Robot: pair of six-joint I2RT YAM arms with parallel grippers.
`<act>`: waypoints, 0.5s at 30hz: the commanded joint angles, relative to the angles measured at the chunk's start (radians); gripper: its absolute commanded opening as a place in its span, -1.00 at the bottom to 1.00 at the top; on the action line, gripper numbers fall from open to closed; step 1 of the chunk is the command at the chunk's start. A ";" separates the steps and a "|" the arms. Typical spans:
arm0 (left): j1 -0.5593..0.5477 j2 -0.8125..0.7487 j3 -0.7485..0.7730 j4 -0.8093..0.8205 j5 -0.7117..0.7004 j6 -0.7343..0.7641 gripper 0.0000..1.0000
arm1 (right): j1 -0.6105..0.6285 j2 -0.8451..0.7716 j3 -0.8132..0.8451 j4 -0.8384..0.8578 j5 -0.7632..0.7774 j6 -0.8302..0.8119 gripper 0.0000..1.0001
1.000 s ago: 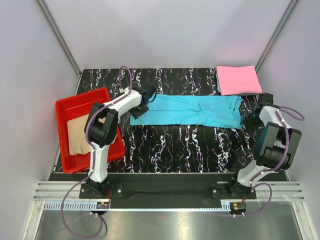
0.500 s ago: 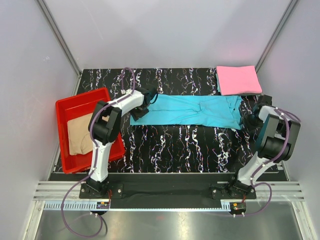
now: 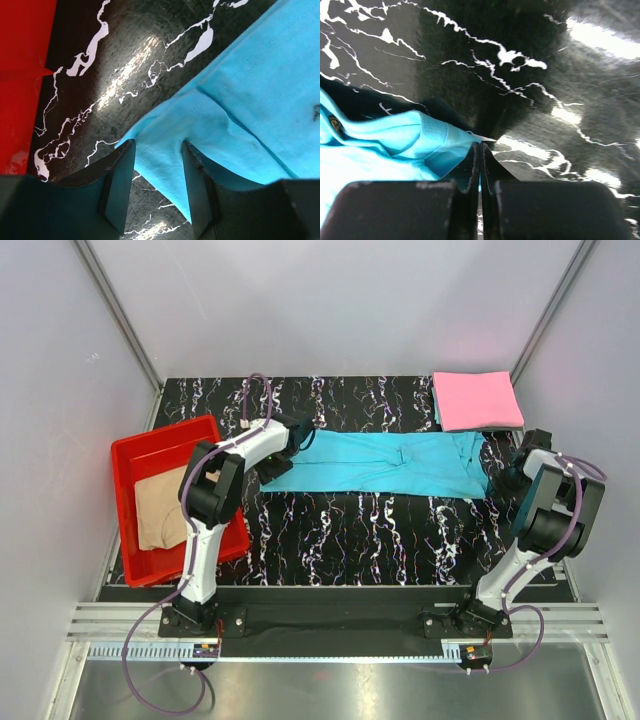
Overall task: Fold and stack the t-shirts
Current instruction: Fold the tshirt
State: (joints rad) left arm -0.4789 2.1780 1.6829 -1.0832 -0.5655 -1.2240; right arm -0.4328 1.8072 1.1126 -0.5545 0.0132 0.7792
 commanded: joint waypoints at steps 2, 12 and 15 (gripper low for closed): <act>-0.010 -0.009 0.023 -0.038 -0.037 -0.014 -0.05 | -0.012 -0.063 -0.008 -0.059 0.116 -0.090 -1.00; -0.064 -0.044 0.000 -0.086 -0.079 -0.043 -0.05 | -0.024 -0.143 -0.088 -0.079 0.169 -0.149 -1.00; -0.069 -0.034 -0.003 -0.126 -0.089 -0.060 -0.05 | -0.040 -0.163 -0.105 -0.084 0.166 -0.158 -1.00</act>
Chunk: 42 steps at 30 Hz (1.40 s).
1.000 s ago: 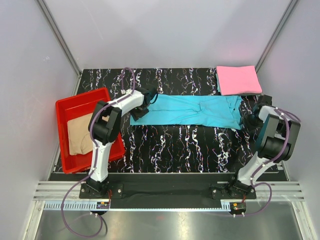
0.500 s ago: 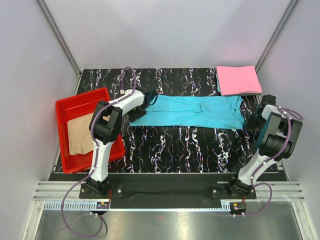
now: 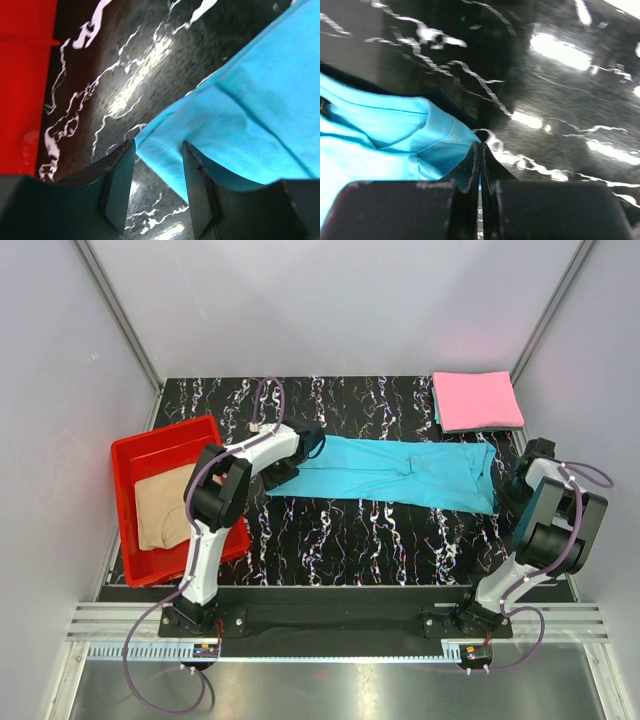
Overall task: Fold and stack the t-shirts
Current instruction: Fold the tshirt
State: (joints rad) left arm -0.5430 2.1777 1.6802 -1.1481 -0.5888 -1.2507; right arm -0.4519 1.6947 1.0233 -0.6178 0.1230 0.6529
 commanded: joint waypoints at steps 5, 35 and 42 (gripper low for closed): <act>-0.009 -0.067 -0.031 -0.076 -0.092 -0.071 -0.05 | -0.034 -0.044 0.004 -0.068 0.086 -0.030 -0.95; -0.106 0.037 0.088 1.133 1.106 0.599 0.37 | 0.090 0.325 0.563 -0.028 -0.589 -0.565 -0.58; -0.126 0.183 0.188 1.212 1.118 0.632 0.36 | 0.090 0.457 0.638 -0.025 -0.651 -0.644 -0.28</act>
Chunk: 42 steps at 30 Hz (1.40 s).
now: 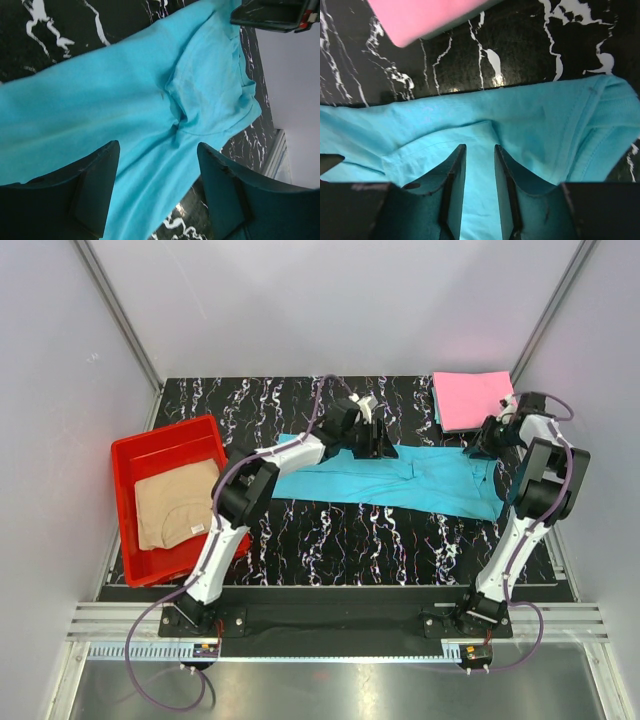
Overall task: Fold and stack the t-shirts
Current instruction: Fold the tshirt
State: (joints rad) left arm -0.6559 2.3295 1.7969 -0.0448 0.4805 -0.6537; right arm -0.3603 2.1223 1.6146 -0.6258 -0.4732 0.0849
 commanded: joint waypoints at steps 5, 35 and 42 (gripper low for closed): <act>-0.028 0.116 0.169 0.098 0.038 0.032 0.35 | -0.002 0.070 0.076 -0.032 -0.041 -0.125 -0.27; -0.088 0.260 0.334 0.121 0.015 -0.010 0.15 | 0.017 0.018 0.021 0.081 -0.096 -0.148 -1.00; -0.097 0.312 0.398 0.143 0.020 -0.057 0.13 | 0.017 0.011 0.019 0.074 -0.087 -0.146 -0.83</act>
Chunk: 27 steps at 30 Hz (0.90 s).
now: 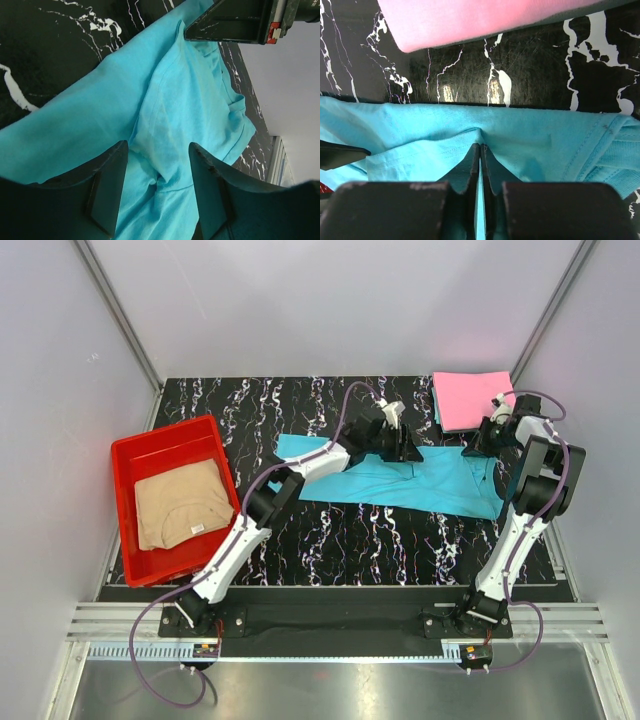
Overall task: Fold and stack the t-shirts
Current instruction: Fold the tshirt
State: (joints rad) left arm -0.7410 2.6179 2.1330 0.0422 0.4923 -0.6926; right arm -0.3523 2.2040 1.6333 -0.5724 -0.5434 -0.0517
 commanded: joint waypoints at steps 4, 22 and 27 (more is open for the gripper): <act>-0.015 0.036 0.067 0.058 0.003 -0.027 -0.02 | 0.009 -0.064 0.011 0.020 -0.023 -0.008 -0.91; -0.015 -0.078 -0.005 0.033 -0.159 -0.028 -1.00 | 0.027 -0.121 -0.078 0.157 -0.024 0.024 -1.00; -0.015 -0.082 -0.021 0.047 -0.166 -0.033 -1.00 | 0.027 -0.133 -0.099 0.192 0.006 0.027 -1.00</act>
State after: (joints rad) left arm -0.7521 2.6358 2.1284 0.0406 0.3641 -0.7341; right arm -0.3294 2.1395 1.5475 -0.4404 -0.5579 -0.0307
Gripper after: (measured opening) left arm 0.012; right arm 0.011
